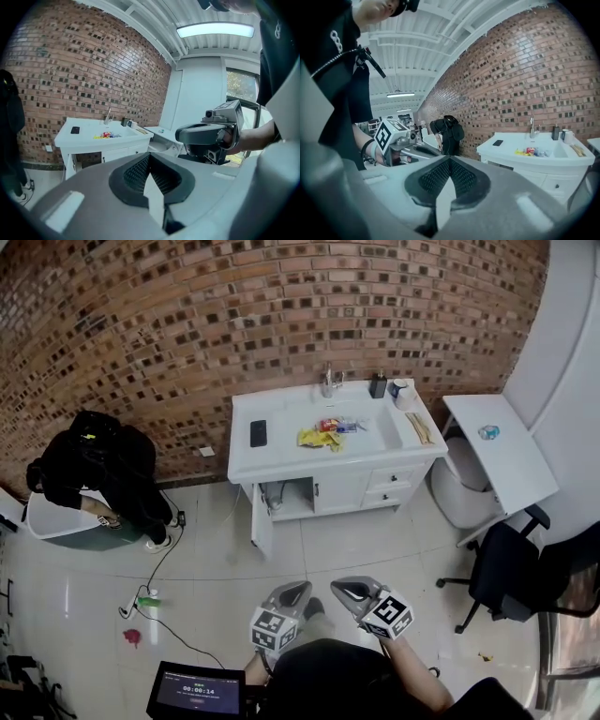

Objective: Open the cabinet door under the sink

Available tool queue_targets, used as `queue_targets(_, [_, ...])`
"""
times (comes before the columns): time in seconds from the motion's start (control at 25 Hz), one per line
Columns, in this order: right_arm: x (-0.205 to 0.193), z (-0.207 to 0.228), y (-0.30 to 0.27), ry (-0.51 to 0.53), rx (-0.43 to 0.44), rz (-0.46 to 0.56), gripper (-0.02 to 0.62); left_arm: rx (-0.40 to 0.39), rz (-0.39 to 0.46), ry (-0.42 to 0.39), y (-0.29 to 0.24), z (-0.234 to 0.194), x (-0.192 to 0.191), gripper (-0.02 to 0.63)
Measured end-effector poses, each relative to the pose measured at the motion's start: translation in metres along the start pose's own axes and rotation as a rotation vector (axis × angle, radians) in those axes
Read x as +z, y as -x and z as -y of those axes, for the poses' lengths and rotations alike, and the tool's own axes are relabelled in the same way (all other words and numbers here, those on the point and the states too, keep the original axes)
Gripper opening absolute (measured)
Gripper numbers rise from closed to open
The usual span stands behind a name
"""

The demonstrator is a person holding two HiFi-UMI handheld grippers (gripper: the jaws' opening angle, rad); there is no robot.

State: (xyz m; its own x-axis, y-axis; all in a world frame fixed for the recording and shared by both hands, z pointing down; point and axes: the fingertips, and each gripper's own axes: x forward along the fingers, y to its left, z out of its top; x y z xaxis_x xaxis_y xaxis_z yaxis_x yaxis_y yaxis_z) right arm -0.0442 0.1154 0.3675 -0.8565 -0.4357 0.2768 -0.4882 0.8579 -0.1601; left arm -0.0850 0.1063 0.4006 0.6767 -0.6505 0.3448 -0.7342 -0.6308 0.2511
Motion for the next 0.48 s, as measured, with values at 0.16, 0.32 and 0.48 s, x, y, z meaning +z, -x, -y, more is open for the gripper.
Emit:
queue_targets(0.16, [-0.022, -0.033, 0.045, -0.052, -0.056, 0.020, -0.009, 0.005, -0.003, -0.007, 0.030, 0.037, -0.015, 0.015])
queue_targets(0.32, [-0.044, -0.068, 0.086, -0.112, -0.107, 0.041, -0.009, -0.012, -0.002, -0.019, 0.054, 0.078, -0.030, 0.015])
queue_targets(0.48, [-0.059, -0.095, 0.110, -0.122, -0.145, 0.049, -0.009, -0.069, -0.006, -0.045, 0.070, 0.115, -0.035, 0.015])
